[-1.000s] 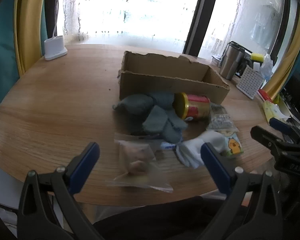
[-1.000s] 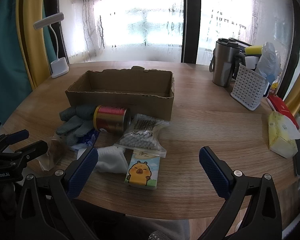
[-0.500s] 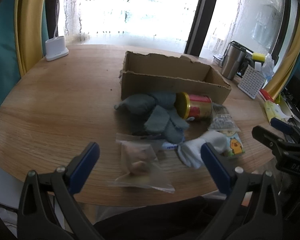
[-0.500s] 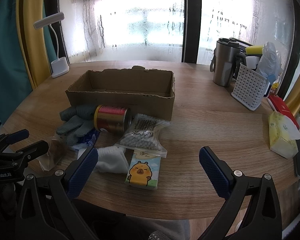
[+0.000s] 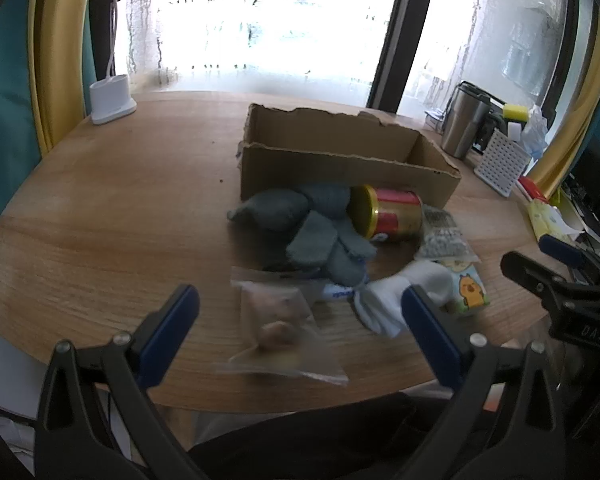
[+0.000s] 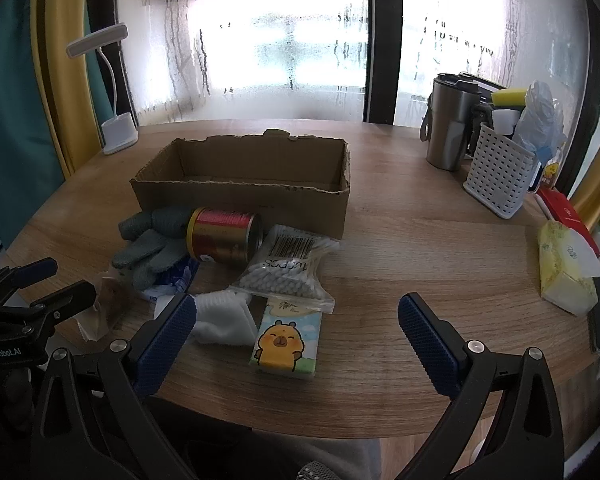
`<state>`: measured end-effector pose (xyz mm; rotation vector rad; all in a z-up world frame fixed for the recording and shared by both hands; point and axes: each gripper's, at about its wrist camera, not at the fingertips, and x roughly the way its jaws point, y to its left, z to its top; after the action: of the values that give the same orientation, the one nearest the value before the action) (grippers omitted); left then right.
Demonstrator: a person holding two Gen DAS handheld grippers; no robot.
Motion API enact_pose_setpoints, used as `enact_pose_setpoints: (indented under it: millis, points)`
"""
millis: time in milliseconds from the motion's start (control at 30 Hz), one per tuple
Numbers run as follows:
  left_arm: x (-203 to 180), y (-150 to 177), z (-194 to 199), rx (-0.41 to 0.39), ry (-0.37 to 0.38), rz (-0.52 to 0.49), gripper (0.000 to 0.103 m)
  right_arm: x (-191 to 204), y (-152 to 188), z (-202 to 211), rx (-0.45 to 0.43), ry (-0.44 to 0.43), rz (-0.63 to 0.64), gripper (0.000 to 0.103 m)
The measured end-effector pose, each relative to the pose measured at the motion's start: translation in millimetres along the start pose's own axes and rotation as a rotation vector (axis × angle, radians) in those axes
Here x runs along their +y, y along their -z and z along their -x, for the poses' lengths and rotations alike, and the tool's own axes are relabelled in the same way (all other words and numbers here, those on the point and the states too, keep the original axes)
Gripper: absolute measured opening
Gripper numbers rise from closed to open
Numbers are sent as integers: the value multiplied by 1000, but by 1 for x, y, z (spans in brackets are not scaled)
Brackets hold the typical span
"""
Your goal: Organize objects
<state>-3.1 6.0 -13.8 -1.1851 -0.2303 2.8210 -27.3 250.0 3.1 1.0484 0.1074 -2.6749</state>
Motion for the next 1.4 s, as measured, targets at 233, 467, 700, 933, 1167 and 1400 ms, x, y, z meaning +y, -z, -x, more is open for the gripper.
enact_pose_setpoints:
  millis: [233, 467, 700, 933, 1167, 1400]
  points:
    - [0, 1, 0, 1, -2, 3, 102, 0, 0, -1, 3, -1, 2, 103]
    - [-1, 1, 0, 1, -1, 2, 102, 0, 0, -1, 3, -1, 3, 103]
    - [1, 1, 0, -3, -4, 7, 102, 0, 0, -1, 2, -2, 2, 103]
    - [0, 1, -1, 0, -3, 4, 102, -2, 1, -3, 8, -3, -3, 103]
    - [3, 1, -3, 4, -12, 7, 102, -3, 0, -5, 12, -1, -7, 103]
    - [8, 4, -12, 28, -25, 20, 102, -8, 2, -14, 35, 4, -16, 103]
